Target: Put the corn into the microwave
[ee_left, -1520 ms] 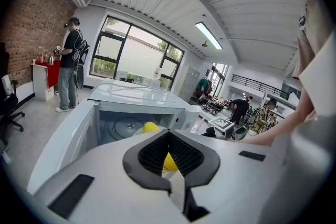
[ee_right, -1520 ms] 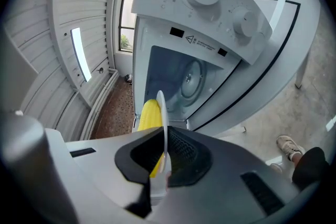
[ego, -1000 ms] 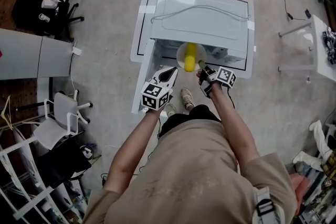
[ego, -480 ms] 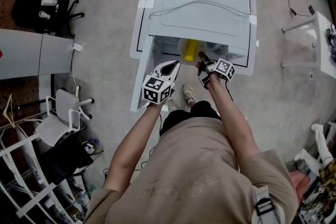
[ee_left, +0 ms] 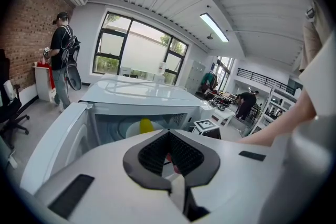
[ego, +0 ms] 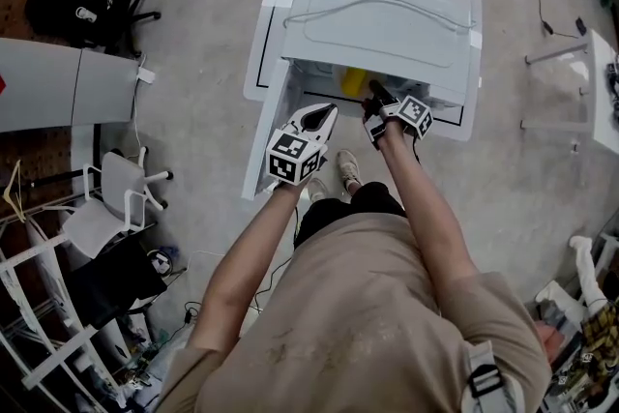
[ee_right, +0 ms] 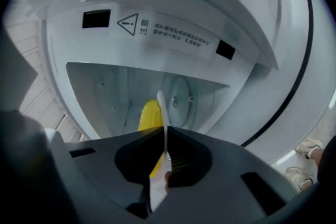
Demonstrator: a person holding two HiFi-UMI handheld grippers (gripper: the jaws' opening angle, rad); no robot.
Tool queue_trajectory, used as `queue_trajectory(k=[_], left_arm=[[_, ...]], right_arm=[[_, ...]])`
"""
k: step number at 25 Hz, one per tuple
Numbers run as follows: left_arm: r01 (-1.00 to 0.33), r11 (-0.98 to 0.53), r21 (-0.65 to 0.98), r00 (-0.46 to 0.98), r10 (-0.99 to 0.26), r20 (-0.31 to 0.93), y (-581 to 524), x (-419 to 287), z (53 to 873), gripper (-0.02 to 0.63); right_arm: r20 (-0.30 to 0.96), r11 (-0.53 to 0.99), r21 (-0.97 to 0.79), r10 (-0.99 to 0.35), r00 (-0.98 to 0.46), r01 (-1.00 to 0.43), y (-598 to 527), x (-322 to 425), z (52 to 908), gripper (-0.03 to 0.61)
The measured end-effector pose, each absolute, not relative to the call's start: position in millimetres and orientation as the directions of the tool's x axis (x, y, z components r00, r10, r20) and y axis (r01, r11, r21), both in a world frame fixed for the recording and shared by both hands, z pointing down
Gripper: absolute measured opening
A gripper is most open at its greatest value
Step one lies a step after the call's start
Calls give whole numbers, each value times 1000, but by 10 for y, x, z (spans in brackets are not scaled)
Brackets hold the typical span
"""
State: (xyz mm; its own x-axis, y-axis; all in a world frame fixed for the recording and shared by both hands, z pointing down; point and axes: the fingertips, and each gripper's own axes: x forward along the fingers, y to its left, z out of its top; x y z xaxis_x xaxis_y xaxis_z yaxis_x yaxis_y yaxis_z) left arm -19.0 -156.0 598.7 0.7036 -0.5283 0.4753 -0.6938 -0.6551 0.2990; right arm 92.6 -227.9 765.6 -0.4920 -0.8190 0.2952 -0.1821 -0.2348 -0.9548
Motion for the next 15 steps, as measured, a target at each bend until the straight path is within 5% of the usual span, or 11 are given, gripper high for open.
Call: queue_trajectory(k=[15], left_arm=[[-704,-646,294,691,-528,494,-1630,-428,5993,2]], right_arm=[[313,-267,-950,-844,-436,-164,-2642,853,7824,14]])
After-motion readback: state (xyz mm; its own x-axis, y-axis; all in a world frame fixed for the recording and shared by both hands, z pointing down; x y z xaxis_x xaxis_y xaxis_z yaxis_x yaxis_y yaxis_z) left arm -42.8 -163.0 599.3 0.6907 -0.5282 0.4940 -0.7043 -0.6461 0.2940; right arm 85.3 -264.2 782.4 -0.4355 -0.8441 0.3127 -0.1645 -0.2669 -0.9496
